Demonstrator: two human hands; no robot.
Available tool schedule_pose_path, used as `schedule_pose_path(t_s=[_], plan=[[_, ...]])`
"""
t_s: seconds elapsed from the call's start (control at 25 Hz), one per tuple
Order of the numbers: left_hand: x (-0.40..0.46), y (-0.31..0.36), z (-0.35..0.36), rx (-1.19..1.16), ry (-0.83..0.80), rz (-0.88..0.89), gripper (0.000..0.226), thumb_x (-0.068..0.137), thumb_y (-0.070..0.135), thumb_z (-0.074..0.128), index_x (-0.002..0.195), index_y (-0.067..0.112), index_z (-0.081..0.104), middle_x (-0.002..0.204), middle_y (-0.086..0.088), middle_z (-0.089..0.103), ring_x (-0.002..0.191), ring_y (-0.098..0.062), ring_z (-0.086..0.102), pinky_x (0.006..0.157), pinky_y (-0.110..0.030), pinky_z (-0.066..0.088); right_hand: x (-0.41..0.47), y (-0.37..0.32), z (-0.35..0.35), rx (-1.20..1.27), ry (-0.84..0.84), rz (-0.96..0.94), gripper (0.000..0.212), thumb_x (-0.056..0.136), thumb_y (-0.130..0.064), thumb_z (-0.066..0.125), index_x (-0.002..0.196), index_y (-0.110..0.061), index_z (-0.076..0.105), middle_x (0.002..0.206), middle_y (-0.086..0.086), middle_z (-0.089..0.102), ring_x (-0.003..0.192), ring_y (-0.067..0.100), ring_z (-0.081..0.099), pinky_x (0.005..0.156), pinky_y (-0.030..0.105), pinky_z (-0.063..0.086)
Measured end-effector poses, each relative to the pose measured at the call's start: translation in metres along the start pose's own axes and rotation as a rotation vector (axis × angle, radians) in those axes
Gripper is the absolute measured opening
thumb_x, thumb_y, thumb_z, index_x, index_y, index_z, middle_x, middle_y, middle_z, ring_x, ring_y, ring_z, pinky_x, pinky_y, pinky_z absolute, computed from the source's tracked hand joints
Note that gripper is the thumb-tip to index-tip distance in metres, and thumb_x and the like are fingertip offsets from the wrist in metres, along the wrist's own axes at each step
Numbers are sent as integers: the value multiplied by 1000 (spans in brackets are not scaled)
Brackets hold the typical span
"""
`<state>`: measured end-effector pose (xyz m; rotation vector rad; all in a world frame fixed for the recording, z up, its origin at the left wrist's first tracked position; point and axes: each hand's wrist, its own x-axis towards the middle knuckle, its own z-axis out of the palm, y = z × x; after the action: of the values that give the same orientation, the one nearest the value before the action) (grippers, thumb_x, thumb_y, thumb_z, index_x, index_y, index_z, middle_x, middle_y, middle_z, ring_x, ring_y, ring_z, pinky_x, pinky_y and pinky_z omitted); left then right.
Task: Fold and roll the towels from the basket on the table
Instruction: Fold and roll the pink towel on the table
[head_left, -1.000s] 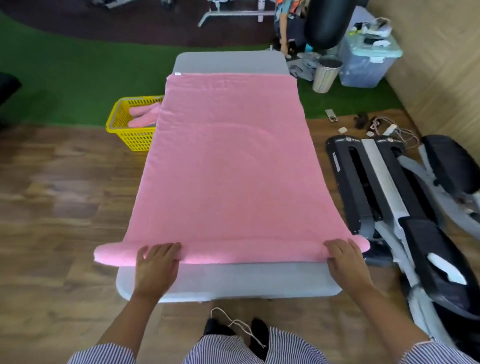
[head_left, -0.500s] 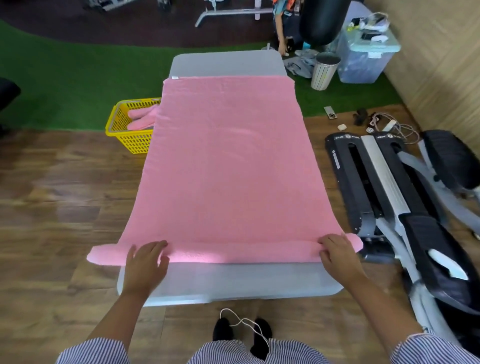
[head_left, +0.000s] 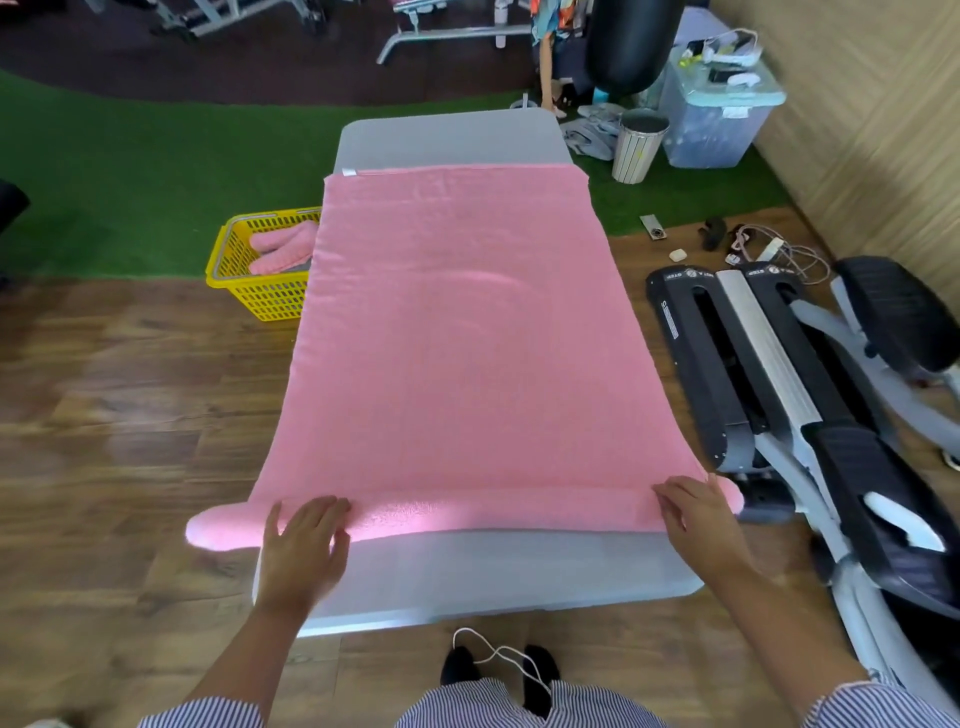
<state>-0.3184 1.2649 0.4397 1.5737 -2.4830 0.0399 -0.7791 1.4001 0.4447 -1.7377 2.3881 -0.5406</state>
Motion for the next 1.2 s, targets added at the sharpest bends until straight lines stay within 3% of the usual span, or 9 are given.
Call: schedule_pose_path(t_s=[0.12, 0.24, 0.4, 0.52, 0.64, 0.72, 0.88, 1.12, 1.2], plan=[[2, -3, 3, -29, -62, 5, 50, 74, 43, 43, 106, 17, 70, 106, 1, 70, 100, -18, 66, 101, -60, 32, -3, -5, -1, 27, -61, 28, 23, 75, -4, 69, 98, -1, 70, 100, 9, 67, 95, 30, 60, 108, 46, 23], [3, 1, 5, -34, -55, -6, 46, 77, 36, 40, 105, 14, 68, 101, -1, 71, 95, -21, 68, 99, -60, 35, -6, 4, 4, -32, -204, -16, 43, 67, -21, 62, 105, -2, 66, 106, 9, 64, 100, 29, 59, 110, 45, 21], [0, -6, 3, -52, -35, 70, 38, 79, 31, 38, 102, 15, 65, 83, -2, 71, 76, -23, 68, 88, -56, 43, -1, 1, -6, -68, -318, -22, 41, 77, -32, 45, 102, -8, 68, 100, 3, 66, 99, 23, 59, 115, 37, 14], [9, -17, -6, -17, -51, 111, 40, 80, 34, 39, 106, 17, 63, 95, -1, 71, 87, -20, 68, 92, -57, 40, 12, -5, -17, -164, -388, -32, 29, 84, -24, 53, 108, -13, 64, 109, 0, 61, 110, 20, 52, 116, 42, 15], [14, -11, -13, -9, -55, 39, 38, 83, 33, 37, 107, 19, 62, 108, 0, 67, 101, -19, 62, 98, -56, 37, 16, -11, -14, -71, -202, -59, 27, 78, -9, 61, 105, -10, 64, 106, 5, 62, 99, 27, 57, 101, 51, 37], [11, -7, -9, -46, -93, 8, 38, 83, 33, 36, 103, 22, 66, 107, 4, 68, 101, -18, 64, 99, -55, 36, 11, -17, -8, -32, -211, 4, 28, 83, -7, 58, 110, -9, 64, 112, 6, 63, 106, 29, 57, 107, 51, 31], [1, -14, 0, -88, -140, 38, 45, 67, 27, 64, 111, 21, 63, 113, 3, 66, 106, -19, 63, 102, -55, 34, 3, -24, -7, -43, -359, 80, 52, 80, -12, 61, 130, -10, 49, 131, 4, 50, 126, 22, 41, 116, 40, 4], [7, -18, -13, -122, -133, 30, 41, 77, 31, 33, 94, 26, 70, 89, 12, 71, 79, -15, 69, 76, -43, 45, -4, -21, -6, -38, -380, 126, 37, 88, -16, 54, 124, -9, 55, 125, 7, 58, 118, 24, 49, 115, 36, 9], [12, -24, -16, -126, -132, 32, 42, 77, 31, 33, 99, 26, 68, 93, 11, 71, 84, -16, 68, 80, -46, 45, -1, -24, -8, -90, -402, 96, 36, 89, -16, 51, 124, -10, 54, 124, 5, 57, 119, 23, 47, 116, 39, 9]])
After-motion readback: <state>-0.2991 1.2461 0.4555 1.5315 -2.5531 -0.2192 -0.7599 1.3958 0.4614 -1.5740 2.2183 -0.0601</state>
